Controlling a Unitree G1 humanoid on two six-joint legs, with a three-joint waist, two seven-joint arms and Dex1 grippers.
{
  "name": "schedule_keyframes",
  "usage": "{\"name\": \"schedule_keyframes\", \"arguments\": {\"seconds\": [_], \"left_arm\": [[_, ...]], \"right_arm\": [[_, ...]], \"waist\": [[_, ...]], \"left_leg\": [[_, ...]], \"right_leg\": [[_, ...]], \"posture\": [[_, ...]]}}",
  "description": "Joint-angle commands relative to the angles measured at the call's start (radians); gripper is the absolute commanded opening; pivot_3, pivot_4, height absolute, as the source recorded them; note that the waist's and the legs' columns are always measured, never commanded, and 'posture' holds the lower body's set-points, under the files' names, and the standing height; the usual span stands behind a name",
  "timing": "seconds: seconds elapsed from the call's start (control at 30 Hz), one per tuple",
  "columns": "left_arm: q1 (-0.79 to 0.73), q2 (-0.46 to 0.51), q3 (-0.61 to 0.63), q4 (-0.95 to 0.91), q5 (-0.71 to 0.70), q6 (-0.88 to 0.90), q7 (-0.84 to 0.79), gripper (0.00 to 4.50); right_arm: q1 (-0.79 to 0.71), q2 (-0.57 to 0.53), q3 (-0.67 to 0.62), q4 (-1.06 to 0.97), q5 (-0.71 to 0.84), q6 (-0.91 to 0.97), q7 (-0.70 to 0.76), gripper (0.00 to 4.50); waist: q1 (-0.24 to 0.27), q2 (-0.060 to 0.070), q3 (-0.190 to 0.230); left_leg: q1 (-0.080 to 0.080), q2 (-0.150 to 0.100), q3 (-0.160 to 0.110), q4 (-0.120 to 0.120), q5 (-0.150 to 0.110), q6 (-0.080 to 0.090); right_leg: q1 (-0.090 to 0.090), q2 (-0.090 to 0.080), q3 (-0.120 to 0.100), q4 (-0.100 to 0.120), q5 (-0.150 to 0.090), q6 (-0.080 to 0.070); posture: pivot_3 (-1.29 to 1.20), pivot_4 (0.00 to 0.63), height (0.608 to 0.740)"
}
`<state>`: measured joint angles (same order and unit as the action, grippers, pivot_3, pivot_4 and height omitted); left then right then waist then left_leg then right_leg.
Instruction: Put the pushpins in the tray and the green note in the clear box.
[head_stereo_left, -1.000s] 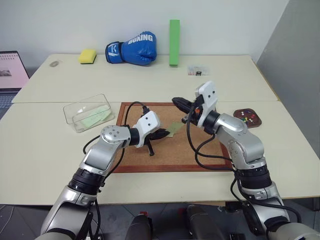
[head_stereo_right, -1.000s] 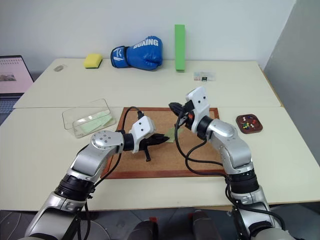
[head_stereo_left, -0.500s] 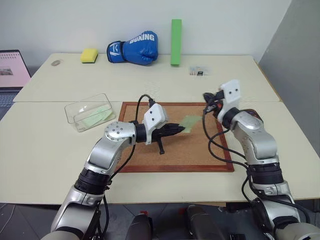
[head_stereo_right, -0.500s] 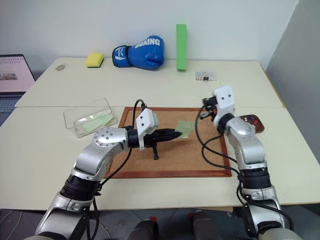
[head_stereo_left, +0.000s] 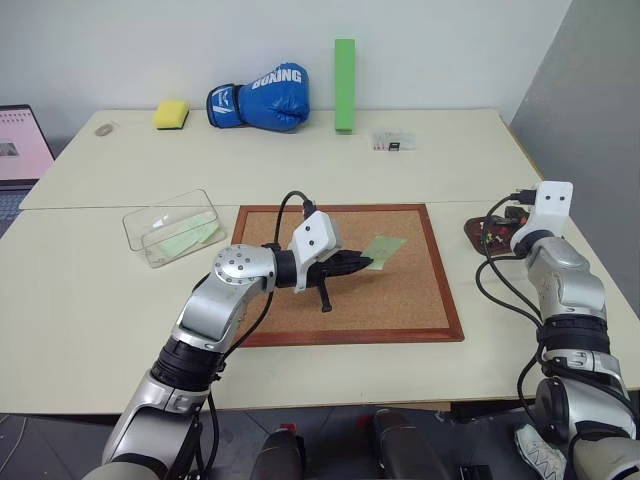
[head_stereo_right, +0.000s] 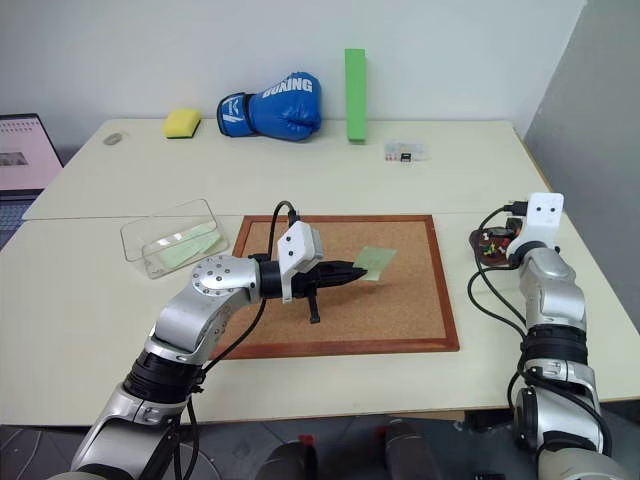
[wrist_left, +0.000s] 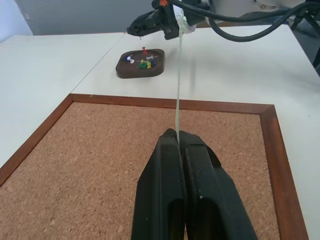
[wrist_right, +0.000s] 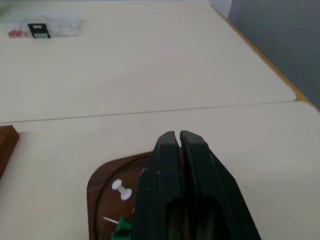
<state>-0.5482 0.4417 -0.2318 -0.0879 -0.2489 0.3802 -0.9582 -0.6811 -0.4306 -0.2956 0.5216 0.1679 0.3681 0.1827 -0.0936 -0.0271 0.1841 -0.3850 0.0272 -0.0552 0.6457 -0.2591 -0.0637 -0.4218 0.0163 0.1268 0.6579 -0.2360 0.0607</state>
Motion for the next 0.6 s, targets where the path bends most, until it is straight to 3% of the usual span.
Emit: {"name": "schedule_keyframes", "arguments": {"seconds": [0.03,0.43,0.6], "left_arm": [[-0.007,0.001,0.008,-0.025,0.000,-0.013,0.005,0.00],[-0.005,0.011,0.018,-0.027,0.001,-0.015,0.020,0.00],[-0.010,0.010,0.018,-0.013,0.006,-0.023,0.020,0.00]], "right_arm": [[-0.043,-0.009,-0.026,0.018,0.031,-0.050,0.020,0.81],[-0.043,-0.001,-0.013,0.028,0.032,-0.059,0.002,3.37],[-0.036,-0.003,-0.004,0.012,0.022,-0.071,-0.002,3.37]], "waist": [[0.001,0.000,0.000],[0.003,0.000,0.000],[0.003,0.000,0.000]], "left_leg": [[0.000,0.000,0.000,0.000,0.000,0.000],[0.000,0.000,0.000,0.000,0.000,0.000],[0.000,0.000,0.000,0.000,0.000,0.000]], "right_leg": [[0.000,0.000,0.000,0.000,0.000,0.000],[0.000,0.000,0.000,0.000,0.000,0.000],[0.000,0.000,0.000,0.000,0.000,0.000]], "posture": [[0.00,0.150,0.740],[0.00,0.150,0.740],[0.00,0.150,0.740]]}}
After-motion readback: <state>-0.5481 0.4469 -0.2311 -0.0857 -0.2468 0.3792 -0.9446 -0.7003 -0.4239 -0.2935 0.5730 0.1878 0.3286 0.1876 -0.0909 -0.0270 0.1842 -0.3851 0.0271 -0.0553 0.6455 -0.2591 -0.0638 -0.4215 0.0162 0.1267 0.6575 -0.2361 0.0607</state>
